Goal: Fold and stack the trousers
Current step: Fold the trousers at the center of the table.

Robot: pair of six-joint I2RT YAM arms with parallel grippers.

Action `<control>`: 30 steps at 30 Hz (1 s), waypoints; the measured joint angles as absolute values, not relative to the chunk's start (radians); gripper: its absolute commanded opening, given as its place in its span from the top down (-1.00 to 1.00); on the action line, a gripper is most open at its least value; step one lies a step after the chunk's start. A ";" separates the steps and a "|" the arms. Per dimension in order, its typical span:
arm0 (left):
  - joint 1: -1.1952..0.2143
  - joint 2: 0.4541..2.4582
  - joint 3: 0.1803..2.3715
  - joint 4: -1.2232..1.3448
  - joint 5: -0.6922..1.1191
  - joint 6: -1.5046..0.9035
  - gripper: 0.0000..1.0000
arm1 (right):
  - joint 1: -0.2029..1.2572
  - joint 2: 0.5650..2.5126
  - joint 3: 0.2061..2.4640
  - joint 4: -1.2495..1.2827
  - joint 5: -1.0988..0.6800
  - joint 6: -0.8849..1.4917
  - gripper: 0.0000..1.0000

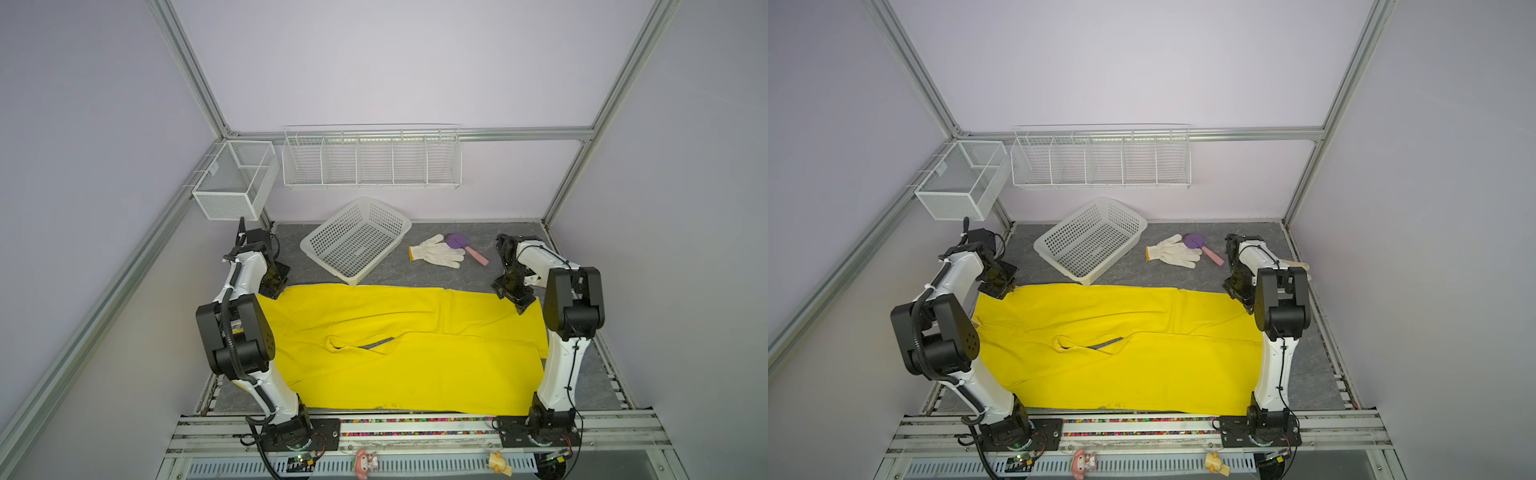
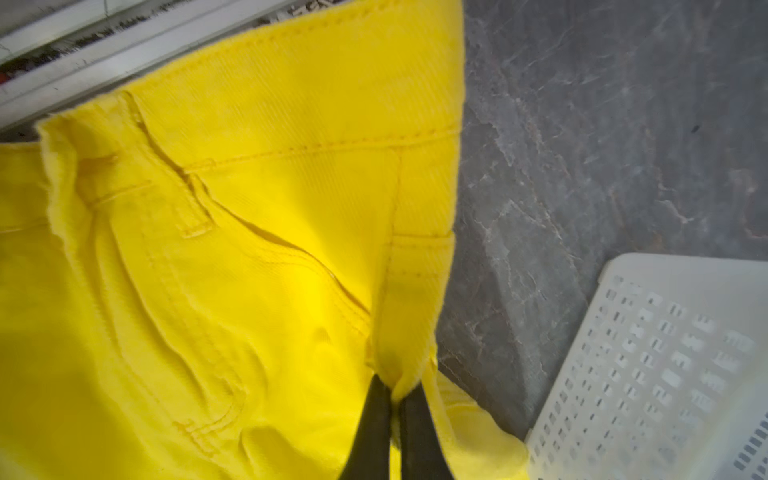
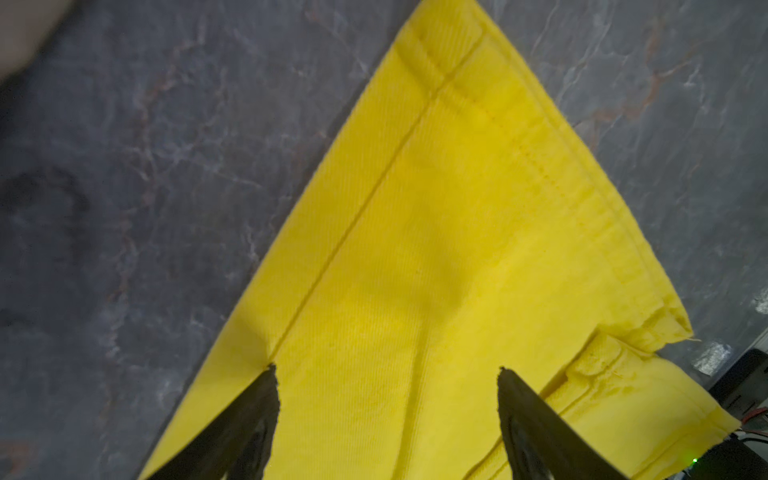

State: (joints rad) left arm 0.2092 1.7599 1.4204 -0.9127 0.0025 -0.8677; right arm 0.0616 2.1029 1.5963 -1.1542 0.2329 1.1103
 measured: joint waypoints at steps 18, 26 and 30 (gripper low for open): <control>0.219 1.555 1.216 -0.911 -0.034 -0.828 1.00 | 0.018 2.143 1.617 -1.050 0.177 1.100 -0.23; 0.223 1.503 1.161 -0.914 -0.029 -0.817 1.00 | 0.017 2.091 1.526 -0.927 0.163 1.091 0.30; 0.223 1.500 1.145 -0.915 -0.017 -0.809 1.00 | 0.014 2.056 1.469 -0.878 0.164 1.084 0.62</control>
